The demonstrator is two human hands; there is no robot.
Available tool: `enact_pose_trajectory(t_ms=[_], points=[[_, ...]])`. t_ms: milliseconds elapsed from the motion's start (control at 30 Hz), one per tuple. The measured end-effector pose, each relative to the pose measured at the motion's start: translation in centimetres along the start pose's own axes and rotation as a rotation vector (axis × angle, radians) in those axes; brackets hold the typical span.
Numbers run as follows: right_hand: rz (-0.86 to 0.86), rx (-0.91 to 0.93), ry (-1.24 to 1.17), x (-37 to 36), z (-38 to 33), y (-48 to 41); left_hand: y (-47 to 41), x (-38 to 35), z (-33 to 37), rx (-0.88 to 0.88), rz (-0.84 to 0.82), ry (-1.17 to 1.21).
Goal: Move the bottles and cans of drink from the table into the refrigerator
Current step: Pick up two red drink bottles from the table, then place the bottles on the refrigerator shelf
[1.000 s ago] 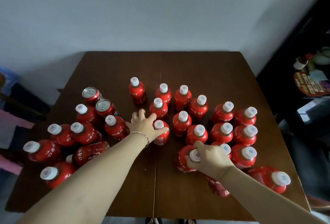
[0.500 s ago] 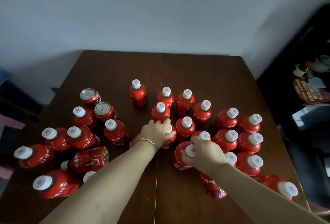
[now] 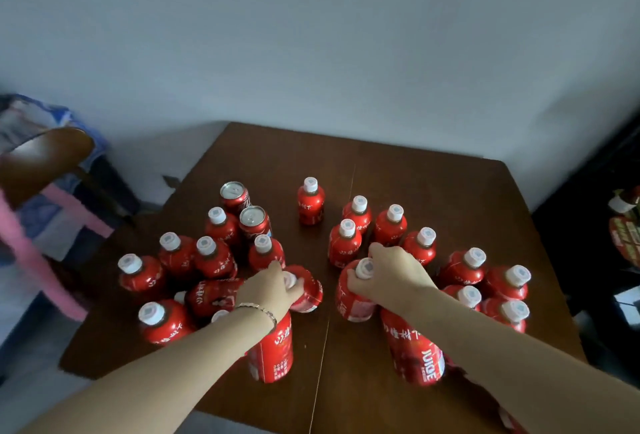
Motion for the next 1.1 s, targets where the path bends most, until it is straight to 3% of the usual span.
enact_pose_trajectory(t_ms=[200, 467, 767, 967, 1100], points=[[0.013, 0.298, 0.160, 3.1, -8.5, 1.3, 6.8, 7.4, -2.0, 0.117, 0.238, -0.028], [-0.104, 0.866, 0.238, 2.1, -19.1, 12.6, 23.7, 12.9, -6.6, 0.498, 0.515, 0.187], [-0.272, 1.457, 0.381, -7.3, -28.2, 39.3, 53.9, 9.7, -13.6, 1.034, 0.705, 0.231], [-0.403, 1.811, 0.376, -15.5, -28.9, 61.6, 77.3, 2.6, -15.6, 1.500, 0.734, 0.243], [-0.550, 1.923, 0.342, -20.6, -26.9, 76.4, 92.2, -3.0, -14.6, 1.736, 0.709, 0.224]])
Point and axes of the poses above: each hand's wrist, its own y-axis away from the middle knuckle, its own x-axis out of the back of the hand, z = x × y, the point moved 9 cm from there along -y, towards the middle knuckle, and after that the axes turned 2 degrees about -z, right-handed, at the moved point
